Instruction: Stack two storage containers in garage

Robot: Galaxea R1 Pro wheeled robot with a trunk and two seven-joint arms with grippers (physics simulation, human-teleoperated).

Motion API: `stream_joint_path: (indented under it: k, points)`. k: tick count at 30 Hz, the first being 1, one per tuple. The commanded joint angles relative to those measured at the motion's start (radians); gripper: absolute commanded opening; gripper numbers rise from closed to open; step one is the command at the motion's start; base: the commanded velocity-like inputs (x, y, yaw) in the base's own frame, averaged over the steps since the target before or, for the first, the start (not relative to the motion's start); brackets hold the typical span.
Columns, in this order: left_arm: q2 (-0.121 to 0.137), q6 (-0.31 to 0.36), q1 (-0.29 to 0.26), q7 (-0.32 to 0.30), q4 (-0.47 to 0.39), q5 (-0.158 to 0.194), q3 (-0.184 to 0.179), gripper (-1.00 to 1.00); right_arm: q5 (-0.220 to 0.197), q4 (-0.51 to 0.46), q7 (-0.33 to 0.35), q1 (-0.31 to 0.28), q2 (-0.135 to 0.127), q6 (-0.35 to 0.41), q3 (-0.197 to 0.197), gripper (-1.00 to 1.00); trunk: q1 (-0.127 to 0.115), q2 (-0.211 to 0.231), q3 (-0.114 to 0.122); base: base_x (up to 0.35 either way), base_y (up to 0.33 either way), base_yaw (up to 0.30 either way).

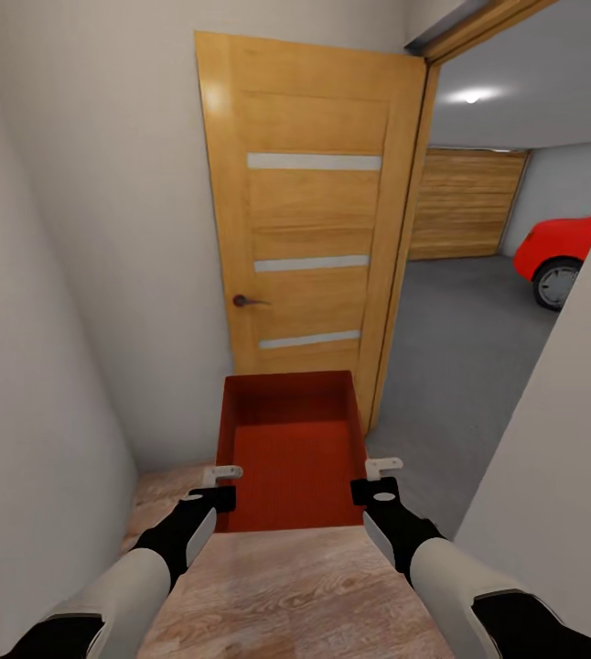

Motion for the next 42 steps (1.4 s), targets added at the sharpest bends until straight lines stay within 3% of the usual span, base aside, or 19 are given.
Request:
stream_joint_path:
  k: [1, 13, 42]
  points:
    - [0.035, -0.013, 0.000, 0.003, -0.005, 0.005, -0.017, -1.00, -0.017, 0.004, -0.003, -0.001, -0.010, 0.005, 0.008, -1.00, 0.001, -0.002, -0.002, 0.120, 0.291, -0.242]
    - [0.035, -0.013, 0.000, 0.003, -0.005, 0.004, -0.017, -1.00, -0.017, 0.004, -0.002, -0.001, -0.010, 0.005, 0.008, -1.00, 0.001, -0.002, -0.002, 0.120, 0.264, -0.242]
    - [0.035, -0.015, 0.000, 0.003, -0.004, 0.003, -0.017, -1.00, -0.017, 0.004, -0.002, -0.001, -0.010, 0.005, 0.008, -1.00, 0.001, -0.002, -0.002, 0.135, 0.149, -0.242]
